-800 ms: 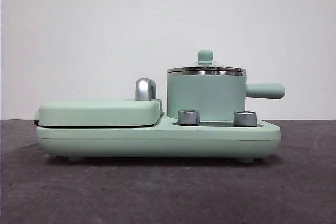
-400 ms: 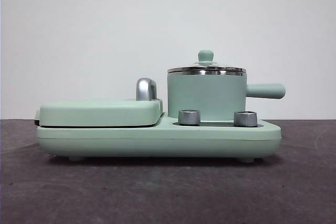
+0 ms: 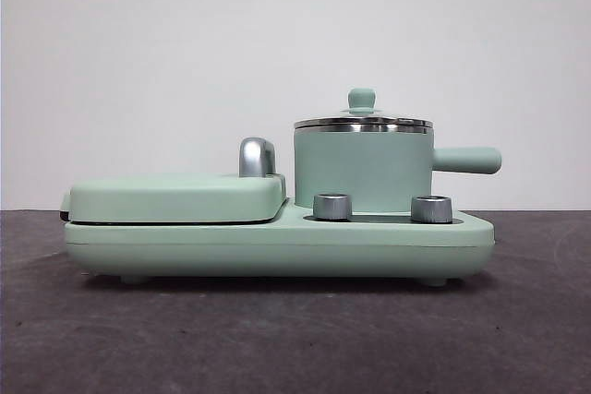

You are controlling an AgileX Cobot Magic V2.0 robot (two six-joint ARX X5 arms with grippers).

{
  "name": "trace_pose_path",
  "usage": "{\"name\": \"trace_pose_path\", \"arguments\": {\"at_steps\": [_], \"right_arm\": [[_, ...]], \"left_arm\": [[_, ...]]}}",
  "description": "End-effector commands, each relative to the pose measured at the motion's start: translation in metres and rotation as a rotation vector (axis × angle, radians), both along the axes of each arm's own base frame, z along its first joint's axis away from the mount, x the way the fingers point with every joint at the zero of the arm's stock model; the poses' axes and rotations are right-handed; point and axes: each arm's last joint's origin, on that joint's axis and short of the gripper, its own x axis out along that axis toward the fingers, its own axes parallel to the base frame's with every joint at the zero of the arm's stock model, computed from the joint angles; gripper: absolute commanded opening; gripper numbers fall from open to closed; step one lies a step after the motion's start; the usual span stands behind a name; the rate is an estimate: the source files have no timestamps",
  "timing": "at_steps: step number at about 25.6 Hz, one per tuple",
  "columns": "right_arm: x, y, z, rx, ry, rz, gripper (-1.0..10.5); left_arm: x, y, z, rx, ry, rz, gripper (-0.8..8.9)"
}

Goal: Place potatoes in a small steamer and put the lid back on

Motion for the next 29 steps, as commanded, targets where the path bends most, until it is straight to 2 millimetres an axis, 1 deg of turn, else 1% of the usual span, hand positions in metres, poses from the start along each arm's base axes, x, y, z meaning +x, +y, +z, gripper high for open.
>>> {"name": "trace_pose_path", "arguments": {"at_steps": [1,4,11,29], "right_arm": [[-0.0006,-0.0002,0.0036,0.002,-0.021,0.008,0.2],[-0.0006,-0.0002,0.0036,0.002,-0.021,0.008,0.2],[-0.0006,-0.0002,0.0036,0.002,-0.021,0.008,0.2],[-0.0006,-0.0002,0.0038,0.003,-0.024,0.008,0.2]], "left_arm": [[0.001,-0.0023,-0.0074,0.052,0.028,-0.094,0.06],[0.0011,-0.0038,-0.0073,0.055,0.022,-0.147,0.06],[0.0012,-0.0034,-0.0075,0.028,0.023,-0.127,0.06],[0.0011,-0.0034,-0.0074,0.028,0.023,-0.127,0.06]]}}
